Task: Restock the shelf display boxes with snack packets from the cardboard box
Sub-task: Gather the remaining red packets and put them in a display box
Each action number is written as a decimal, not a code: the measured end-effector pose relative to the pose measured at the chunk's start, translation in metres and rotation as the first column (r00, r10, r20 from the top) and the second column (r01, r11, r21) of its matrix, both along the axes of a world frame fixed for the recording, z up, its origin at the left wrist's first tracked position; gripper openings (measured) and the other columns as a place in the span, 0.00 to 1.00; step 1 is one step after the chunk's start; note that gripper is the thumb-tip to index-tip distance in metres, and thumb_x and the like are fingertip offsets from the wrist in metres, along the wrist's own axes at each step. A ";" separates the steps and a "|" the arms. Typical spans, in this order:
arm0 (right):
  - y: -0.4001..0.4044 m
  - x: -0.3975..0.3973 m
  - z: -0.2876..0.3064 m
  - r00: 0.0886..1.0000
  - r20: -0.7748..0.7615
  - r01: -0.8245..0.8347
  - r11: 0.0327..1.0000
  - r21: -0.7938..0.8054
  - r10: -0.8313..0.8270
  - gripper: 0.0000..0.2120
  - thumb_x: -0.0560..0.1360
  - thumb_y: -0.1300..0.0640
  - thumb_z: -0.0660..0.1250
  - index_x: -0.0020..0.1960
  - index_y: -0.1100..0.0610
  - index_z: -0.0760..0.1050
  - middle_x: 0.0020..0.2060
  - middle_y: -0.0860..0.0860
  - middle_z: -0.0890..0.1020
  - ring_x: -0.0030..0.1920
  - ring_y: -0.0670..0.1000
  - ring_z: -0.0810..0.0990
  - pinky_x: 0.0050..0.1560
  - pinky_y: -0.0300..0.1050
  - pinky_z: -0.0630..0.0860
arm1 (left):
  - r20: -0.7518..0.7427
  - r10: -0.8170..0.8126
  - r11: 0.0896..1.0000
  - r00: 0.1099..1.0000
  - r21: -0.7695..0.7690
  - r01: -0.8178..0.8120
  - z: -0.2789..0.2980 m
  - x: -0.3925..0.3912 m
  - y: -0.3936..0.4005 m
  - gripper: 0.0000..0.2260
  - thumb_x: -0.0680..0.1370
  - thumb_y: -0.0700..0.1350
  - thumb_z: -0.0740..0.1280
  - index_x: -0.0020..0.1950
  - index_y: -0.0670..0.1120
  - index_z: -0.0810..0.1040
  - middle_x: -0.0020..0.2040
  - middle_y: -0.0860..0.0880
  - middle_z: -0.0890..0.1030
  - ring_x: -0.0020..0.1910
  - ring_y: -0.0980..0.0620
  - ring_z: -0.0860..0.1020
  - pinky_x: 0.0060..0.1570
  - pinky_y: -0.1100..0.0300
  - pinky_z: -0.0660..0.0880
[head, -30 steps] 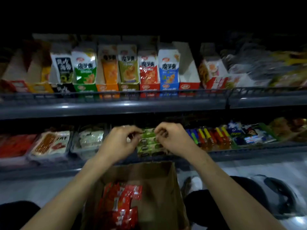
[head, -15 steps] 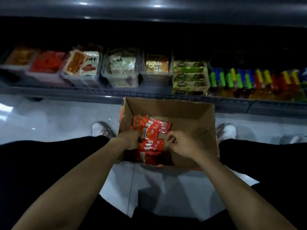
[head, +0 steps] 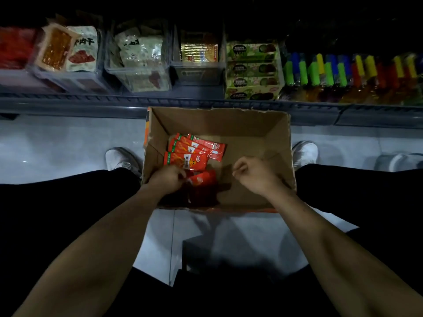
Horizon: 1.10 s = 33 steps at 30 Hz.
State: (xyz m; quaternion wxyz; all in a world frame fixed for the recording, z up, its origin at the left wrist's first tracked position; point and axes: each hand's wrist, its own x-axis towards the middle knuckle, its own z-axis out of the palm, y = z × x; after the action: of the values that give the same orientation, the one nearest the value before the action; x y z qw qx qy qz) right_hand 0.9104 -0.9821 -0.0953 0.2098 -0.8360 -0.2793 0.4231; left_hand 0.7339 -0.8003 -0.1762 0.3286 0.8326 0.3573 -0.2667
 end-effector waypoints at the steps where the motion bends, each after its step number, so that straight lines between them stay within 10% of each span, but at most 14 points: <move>1: 0.003 0.001 -0.001 0.999 -0.031 0.029 1.000 0.002 -0.029 0.09 0.75 0.56 0.70 0.55 0.53 0.76 0.47 0.47 0.80 0.49 0.47 0.79 0.46 0.40 0.73 | 0.091 0.079 0.995 0.993 -0.076 -0.072 0.002 0.003 0.004 0.07 0.75 0.39 0.69 0.52 0.46 0.83 0.55 0.46 0.82 0.57 0.45 0.78 0.62 0.55 0.72; 4: 0.014 -0.002 -0.001 0.957 -0.255 0.158 0.986 0.056 -0.139 0.24 0.72 0.57 0.74 0.66 0.54 0.72 0.54 0.49 0.78 0.55 0.51 0.79 0.53 0.45 0.77 | 0.192 0.298 0.905 0.935 -0.368 -0.213 0.024 0.024 0.004 0.08 0.73 0.36 0.72 0.43 0.49 0.81 0.45 0.52 0.82 0.50 0.50 0.80 0.52 0.57 0.75; 8: 0.019 0.002 -0.006 0.947 -0.204 0.277 0.952 0.132 -0.248 0.14 0.73 0.61 0.72 0.58 0.57 0.79 0.50 0.54 0.84 0.49 0.53 0.83 0.50 0.51 0.81 | 0.184 0.387 0.811 0.903 -0.534 -0.238 0.031 0.047 -0.004 0.08 0.73 0.38 0.73 0.43 0.52 0.81 0.42 0.54 0.82 0.43 0.56 0.80 0.39 0.66 0.76; 12: 0.007 0.013 -0.007 0.967 0.173 0.172 0.980 0.101 -0.188 0.06 0.74 0.58 0.70 0.50 0.53 0.82 0.45 0.50 0.85 0.45 0.49 0.83 0.45 0.42 0.78 | 0.048 -0.033 0.990 0.998 -0.137 0.039 0.000 0.037 -0.005 0.09 0.76 0.38 0.68 0.54 0.48 0.81 0.54 0.50 0.80 0.55 0.50 0.76 0.54 0.60 0.74; 18: -0.007 0.017 -0.013 0.933 0.046 0.350 0.928 0.126 -0.358 0.04 0.74 0.59 0.71 0.49 0.55 0.82 0.42 0.50 0.84 0.43 0.48 0.83 0.46 0.47 0.82 | -0.145 -0.150 0.989 0.978 -0.006 0.151 -0.042 0.017 -0.015 0.20 0.79 0.47 0.65 0.71 0.51 0.68 0.67 0.47 0.73 0.63 0.45 0.73 0.60 0.56 0.68; 23: -0.011 0.024 -0.008 0.896 -0.105 0.443 0.886 0.132 -0.432 0.10 0.76 0.60 0.69 0.39 0.48 0.76 0.40 0.49 0.83 0.44 0.51 0.84 0.49 0.57 0.82 | -0.142 -0.162 0.982 0.976 0.078 0.175 -0.036 0.019 -0.011 0.13 0.79 0.45 0.63 0.64 0.49 0.73 0.60 0.46 0.78 0.55 0.46 0.77 0.50 0.58 0.70; 26: -0.010 0.033 0.002 0.886 -0.094 0.464 0.868 0.176 -0.455 0.10 0.76 0.60 0.67 0.42 0.46 0.74 0.42 0.48 0.82 0.47 0.51 0.83 0.52 0.56 0.81 | 0.031 0.037 0.999 0.999 -0.037 -0.036 -0.013 0.030 -0.003 0.08 0.77 0.43 0.67 0.55 0.46 0.79 0.52 0.48 0.81 0.52 0.49 0.78 0.55 0.56 0.74; 29: -0.006 0.042 0.014 0.859 -0.076 0.511 0.837 0.197 -0.506 0.10 0.74 0.58 0.70 0.44 0.47 0.71 0.46 0.49 0.82 0.49 0.51 0.83 0.53 0.57 0.80 | 0.254 0.523 0.825 0.814 -0.391 -0.408 0.029 0.049 0.000 0.05 0.78 0.33 0.66 0.45 0.42 0.78 0.37 0.54 0.83 0.37 0.60 0.80 0.40 0.63 0.76; 33: -0.002 0.053 0.030 0.833 -0.116 0.551 0.788 0.276 -0.542 0.09 0.71 0.56 0.73 0.40 0.48 0.73 0.44 0.50 0.83 0.47 0.53 0.83 0.52 0.59 0.80 | 0.287 0.644 0.686 0.709 -0.626 -0.370 0.083 0.065 -0.005 0.05 0.78 0.36 0.66 0.45 0.46 0.76 0.40 0.48 0.82 0.36 0.56 0.81 0.38 0.59 0.80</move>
State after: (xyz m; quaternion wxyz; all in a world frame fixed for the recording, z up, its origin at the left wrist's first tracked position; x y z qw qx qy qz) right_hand 0.9632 -0.9842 -0.0654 0.4508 -0.8329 -0.0829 0.3103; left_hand 0.7993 -0.8050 -0.0936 0.6837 0.6101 0.3993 -0.0295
